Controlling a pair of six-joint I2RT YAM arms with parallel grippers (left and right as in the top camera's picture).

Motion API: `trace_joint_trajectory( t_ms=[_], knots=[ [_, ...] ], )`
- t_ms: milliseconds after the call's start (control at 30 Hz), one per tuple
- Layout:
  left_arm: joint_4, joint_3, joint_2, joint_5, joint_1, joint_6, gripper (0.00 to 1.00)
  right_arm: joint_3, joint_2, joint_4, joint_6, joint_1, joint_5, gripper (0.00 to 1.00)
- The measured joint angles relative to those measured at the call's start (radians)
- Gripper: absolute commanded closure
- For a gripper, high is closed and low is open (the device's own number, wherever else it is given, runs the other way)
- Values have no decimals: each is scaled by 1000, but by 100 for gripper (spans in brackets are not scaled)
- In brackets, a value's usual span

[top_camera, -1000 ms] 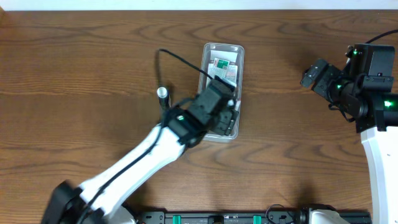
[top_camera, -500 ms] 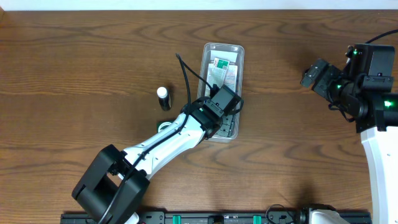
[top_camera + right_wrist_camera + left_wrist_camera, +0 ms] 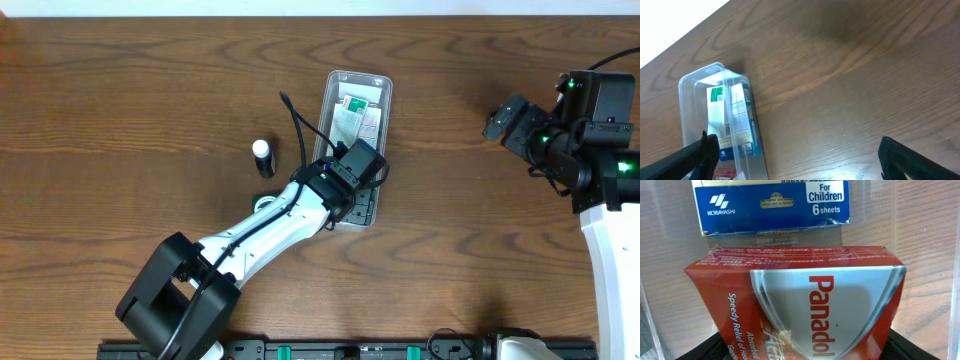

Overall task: Pack container
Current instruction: 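Lower the red Panadol box into the container's near end, release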

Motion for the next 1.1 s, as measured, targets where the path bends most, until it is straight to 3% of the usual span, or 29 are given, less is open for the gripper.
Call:
trace_joint_trajectory(
  t_ms=[133, 500, 700, 1033, 1100],
  knots=[
    [2, 2, 0, 12, 0, -8, 11, 0, 0, 0, 0, 0, 0, 1],
    [-26, 22, 0, 25, 0, -12, 11, 0, 0, 0, 0, 0, 0, 1],
    [-117, 135, -3, 30, 0, 8, 11, 0, 0, 0, 0, 0, 0, 1],
    [-158, 261, -123, -49, 3, 101, 12, 0, 0, 0, 0, 0, 0, 1],
    [-161, 261, -129, -69, 14, 111, 23, 0, 0, 0, 0, 0, 0, 1]
  ],
)
